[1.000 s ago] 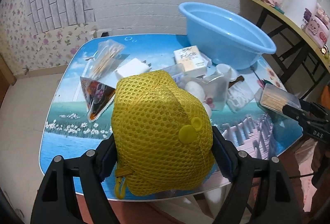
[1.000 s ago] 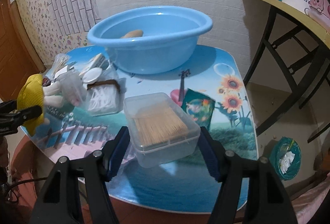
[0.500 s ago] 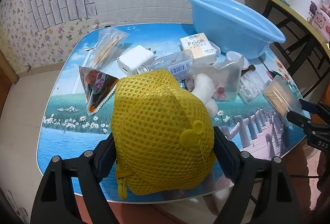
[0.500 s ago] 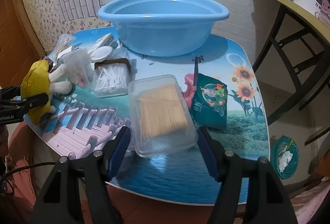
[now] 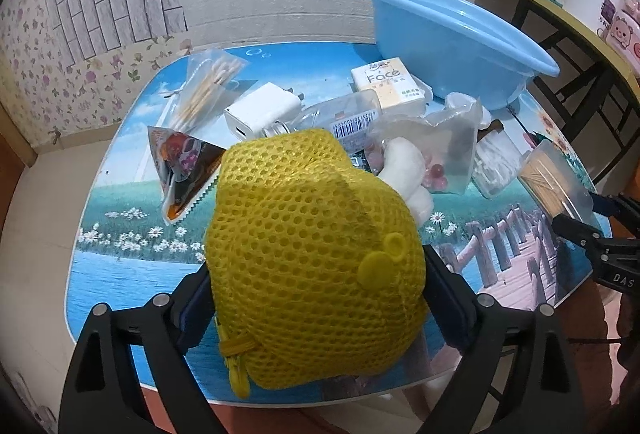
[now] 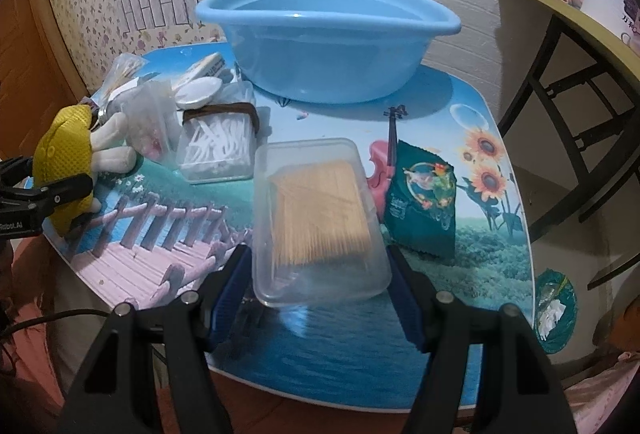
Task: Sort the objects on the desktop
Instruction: 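Lift the yellow hat and the toothpick box and carry them over the basin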
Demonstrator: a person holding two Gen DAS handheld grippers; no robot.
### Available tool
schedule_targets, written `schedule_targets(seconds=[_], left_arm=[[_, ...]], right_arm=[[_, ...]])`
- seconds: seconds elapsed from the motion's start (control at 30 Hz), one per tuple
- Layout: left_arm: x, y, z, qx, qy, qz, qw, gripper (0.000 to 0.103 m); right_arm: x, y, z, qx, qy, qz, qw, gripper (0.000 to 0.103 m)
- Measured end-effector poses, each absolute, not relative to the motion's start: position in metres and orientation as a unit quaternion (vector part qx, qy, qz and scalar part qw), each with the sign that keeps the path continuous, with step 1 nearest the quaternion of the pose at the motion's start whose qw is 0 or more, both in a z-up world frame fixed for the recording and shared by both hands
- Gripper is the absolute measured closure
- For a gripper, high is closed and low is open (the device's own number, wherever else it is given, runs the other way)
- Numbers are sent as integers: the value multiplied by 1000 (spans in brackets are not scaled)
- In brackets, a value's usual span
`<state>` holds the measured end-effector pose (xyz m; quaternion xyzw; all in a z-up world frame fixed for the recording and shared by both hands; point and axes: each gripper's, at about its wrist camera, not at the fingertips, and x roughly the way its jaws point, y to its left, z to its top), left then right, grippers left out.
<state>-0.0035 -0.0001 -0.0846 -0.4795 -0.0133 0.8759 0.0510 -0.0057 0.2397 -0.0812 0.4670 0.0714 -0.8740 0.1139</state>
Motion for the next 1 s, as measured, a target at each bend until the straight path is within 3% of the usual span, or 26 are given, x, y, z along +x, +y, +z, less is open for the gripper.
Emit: schedule_targets(seconds=[0.03, 0.2, 0.63, 1.0], left_arm=[[-4, -1, -84, -479, -15, 876, 53, 14], [0, 0, -79, -473, -17, 879, 61, 22], [8, -5, -27, -419, -31, 905, 66, 22], [6, -7, -17, -415, -43, 906, 70, 22]], right_arm=[[-6, 241, -82, 468, 69, -874, 113, 42], [-4, 247, -75, 462, 47, -878, 118, 42], [2, 259, -32, 408, 16, -906, 111, 44], [5, 263, -19, 390, 6, -914, 110, 44]])
